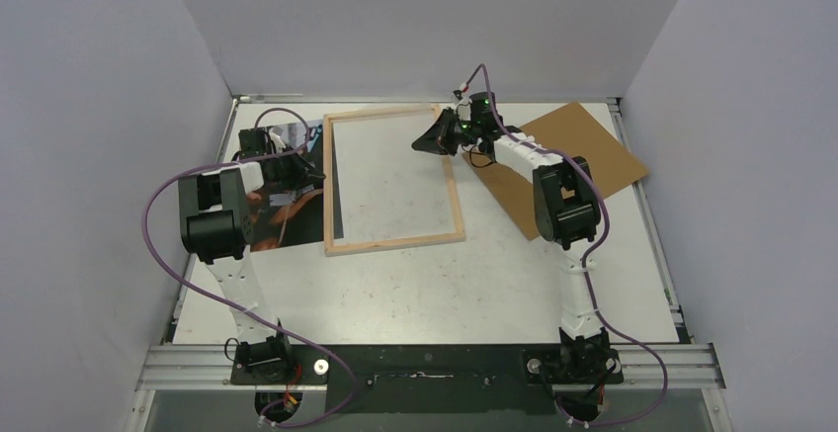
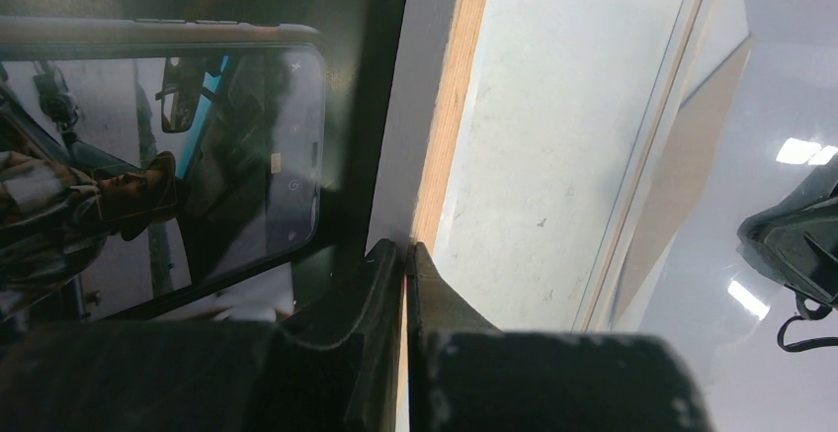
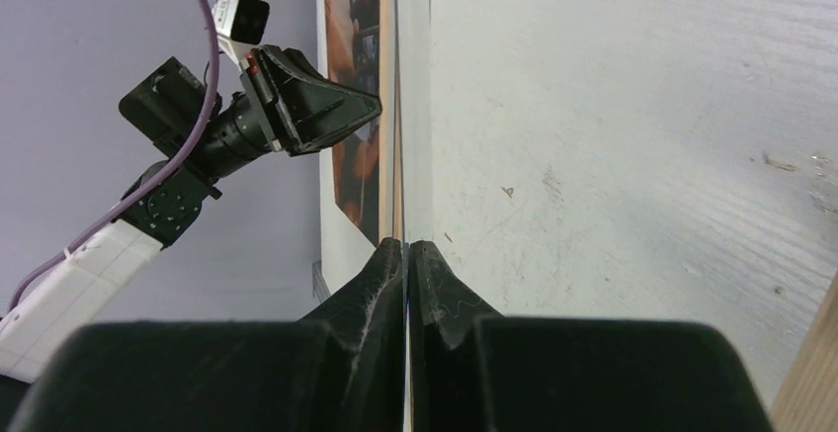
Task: Put the photo into the frame
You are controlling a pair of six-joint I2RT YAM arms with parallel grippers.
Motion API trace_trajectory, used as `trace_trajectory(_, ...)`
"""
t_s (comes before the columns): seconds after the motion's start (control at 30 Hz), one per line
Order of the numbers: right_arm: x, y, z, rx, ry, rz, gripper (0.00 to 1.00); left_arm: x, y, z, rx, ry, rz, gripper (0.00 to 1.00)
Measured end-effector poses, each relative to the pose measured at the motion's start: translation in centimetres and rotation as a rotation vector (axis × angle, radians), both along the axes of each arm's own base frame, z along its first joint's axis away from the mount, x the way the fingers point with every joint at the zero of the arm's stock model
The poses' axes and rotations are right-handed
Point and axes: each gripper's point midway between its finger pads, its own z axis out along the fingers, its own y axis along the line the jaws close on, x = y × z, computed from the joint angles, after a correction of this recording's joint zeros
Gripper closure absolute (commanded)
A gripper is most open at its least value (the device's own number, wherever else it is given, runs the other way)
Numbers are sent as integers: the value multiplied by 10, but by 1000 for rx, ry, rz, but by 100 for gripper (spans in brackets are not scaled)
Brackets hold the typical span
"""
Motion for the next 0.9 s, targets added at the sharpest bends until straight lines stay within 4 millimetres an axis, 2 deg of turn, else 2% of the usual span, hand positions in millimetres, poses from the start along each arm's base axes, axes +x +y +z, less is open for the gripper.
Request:
trace_trajectory(0.5,-7,5,1,122,-24,11,100,0,0,0,1,0,0,98)
trace_trajectory(0.73,-10,6,10,182,-25,2,100,0,0,0,1,1,0,98)
trace_trajectory(0.9,-13,6,25,202,-46,5,100,0,0,0,1,2,1,98)
